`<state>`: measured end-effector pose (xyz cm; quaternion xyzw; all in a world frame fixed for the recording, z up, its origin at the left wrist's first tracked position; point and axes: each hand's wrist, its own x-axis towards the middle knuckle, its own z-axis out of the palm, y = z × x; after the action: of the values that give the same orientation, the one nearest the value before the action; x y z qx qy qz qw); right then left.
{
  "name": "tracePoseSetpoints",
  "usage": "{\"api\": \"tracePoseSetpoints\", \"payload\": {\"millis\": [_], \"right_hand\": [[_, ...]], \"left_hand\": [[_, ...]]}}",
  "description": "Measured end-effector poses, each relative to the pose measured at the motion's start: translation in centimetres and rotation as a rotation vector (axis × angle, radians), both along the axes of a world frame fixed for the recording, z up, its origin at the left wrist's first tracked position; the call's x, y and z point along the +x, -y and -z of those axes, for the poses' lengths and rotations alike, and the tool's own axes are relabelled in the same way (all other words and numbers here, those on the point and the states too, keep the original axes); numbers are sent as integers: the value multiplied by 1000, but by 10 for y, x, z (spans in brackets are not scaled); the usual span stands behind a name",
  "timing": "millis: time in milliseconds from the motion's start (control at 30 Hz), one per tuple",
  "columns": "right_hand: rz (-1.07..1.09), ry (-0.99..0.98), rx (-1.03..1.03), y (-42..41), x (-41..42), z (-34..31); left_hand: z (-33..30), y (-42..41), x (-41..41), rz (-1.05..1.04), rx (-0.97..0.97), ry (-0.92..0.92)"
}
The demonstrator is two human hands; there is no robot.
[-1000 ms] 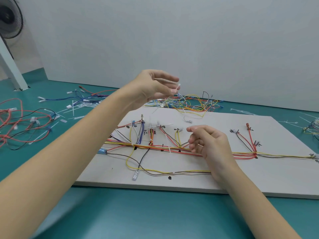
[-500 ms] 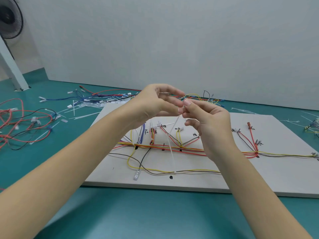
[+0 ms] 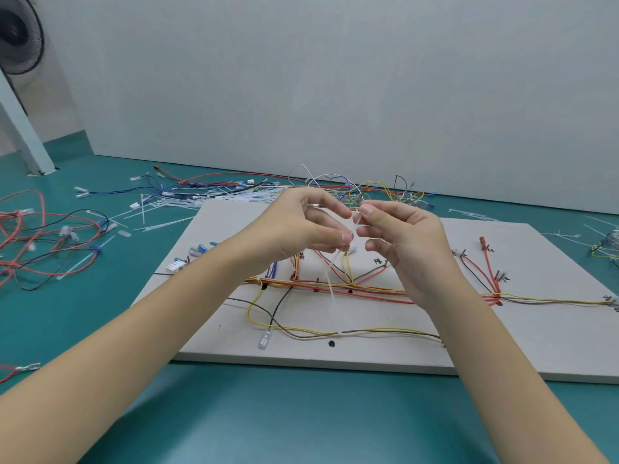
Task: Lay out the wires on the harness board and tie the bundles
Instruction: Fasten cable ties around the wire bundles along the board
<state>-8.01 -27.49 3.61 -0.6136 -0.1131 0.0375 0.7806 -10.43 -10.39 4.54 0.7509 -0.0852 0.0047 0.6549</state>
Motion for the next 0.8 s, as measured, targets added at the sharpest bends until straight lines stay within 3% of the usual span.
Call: {"api": "tracePoseSetpoints", "payload": {"millis": [167, 300, 433, 633, 800], "right_hand": [[-14, 4, 17, 1, 4, 0], [123, 74, -20, 3, 12, 2], [157, 108, -86, -5, 18, 10], [138, 189, -226, -25, 27, 21], [-24, 185, -327, -36, 31, 29]], "left_hand": [[9, -6, 0, -57, 151, 71], [28, -22, -7, -111, 693, 271], [48, -31, -18, -8, 1055, 261], [49, -30, -21, -50, 1064, 311], [54, -30, -25, -42, 1114, 370]]}}
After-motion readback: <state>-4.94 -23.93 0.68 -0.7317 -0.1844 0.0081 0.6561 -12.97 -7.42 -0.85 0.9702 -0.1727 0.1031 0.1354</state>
